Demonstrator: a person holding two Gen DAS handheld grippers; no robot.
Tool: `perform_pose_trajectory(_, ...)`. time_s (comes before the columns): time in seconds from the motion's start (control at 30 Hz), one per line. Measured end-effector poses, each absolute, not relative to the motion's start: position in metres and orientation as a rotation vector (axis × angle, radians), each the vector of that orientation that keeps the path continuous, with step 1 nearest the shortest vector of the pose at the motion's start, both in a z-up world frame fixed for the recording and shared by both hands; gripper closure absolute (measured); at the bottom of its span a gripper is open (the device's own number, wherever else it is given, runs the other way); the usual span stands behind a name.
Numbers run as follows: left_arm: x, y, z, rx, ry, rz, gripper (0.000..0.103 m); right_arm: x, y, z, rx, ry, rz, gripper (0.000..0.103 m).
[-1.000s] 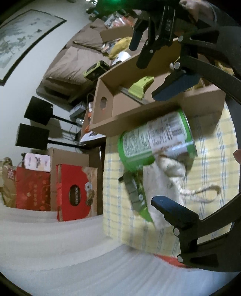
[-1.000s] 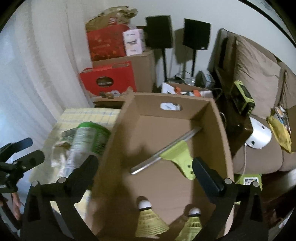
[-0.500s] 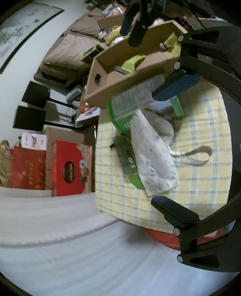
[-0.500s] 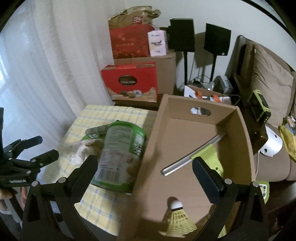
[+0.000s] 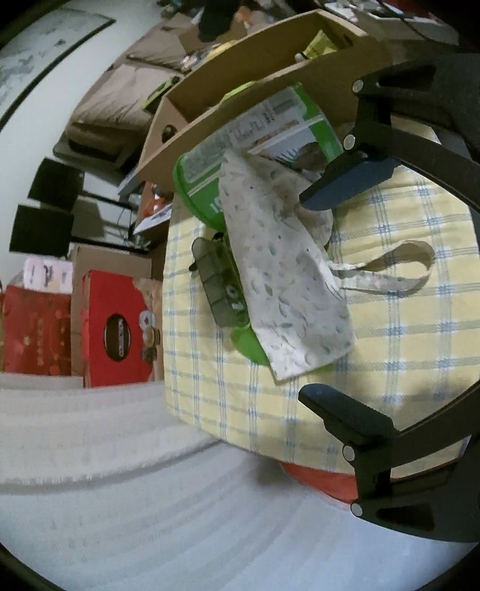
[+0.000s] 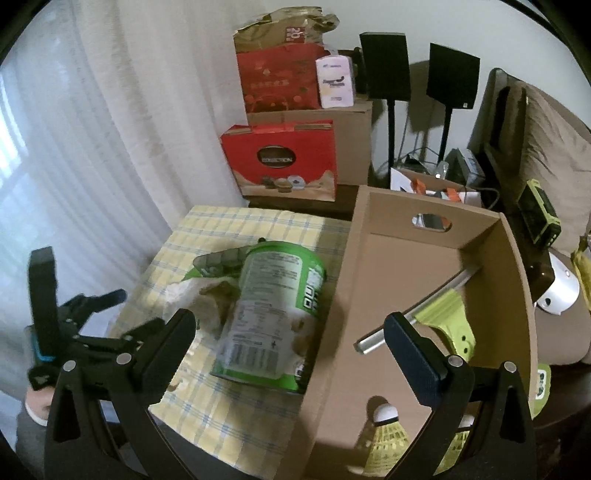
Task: Organize objects
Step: 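Open the right gripper and move both grippers back toward the white cloth bag, then grasp the white cloth bag with the left gripper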
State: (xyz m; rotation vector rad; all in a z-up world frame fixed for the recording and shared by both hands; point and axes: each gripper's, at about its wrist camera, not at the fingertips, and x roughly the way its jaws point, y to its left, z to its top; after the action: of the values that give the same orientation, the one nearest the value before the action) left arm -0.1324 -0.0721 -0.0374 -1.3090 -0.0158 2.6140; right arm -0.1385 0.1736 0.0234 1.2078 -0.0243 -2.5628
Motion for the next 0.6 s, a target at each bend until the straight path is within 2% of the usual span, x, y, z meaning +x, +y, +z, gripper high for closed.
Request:
perform_pose_trajectory(0.27, -0.142, -0.046, -0.055, -1.265, 0.223, 2.608, 0.009, -0.144, 0.171, 0.020, 1.217, -0.038, -2.546, 0.001)
perform_pose_trajectory(0.3, -0.143, -0.043, -0.058, -1.262, 0.240, 2.600, 0.014, -0.144, 0.170, 0.020, 1.217, -0.037, -2.543, 0.001)
perform_pose_trajectory(0.37, -0.147, -0.040, -0.064, -1.284, 0.269, 2.588, 0.029, -0.145, 0.168, 0.018, 1.221, -0.033, -2.536, 0.001)
perform_pose_trajectory(0.43, -0.151, -0.038, -0.070, -1.317, 0.277, 2.565, 0.054, -0.146, 0.166, 0.016, 1.227, -0.030, -2.523, 0.001)
perform_pose_trajectory(0.47, -0.152, -0.039, -0.073, -1.331, 0.256, 2.541, 0.061, -0.147, 0.164, 0.014, 1.230, -0.026, -2.518, 0.002)
perform_pose_trajectory(0.5, -0.151, -0.040, -0.074, -1.336, 0.238, 2.528, 0.074, -0.147, 0.163, 0.014, 1.231, -0.026, -2.514, 0.002)
perform_pose_trajectory(0.6, -0.149, -0.046, -0.071, -1.320, 0.178, 2.526, 0.096, -0.149, 0.161, 0.012, 1.233, -0.031, -2.498, 0.003)
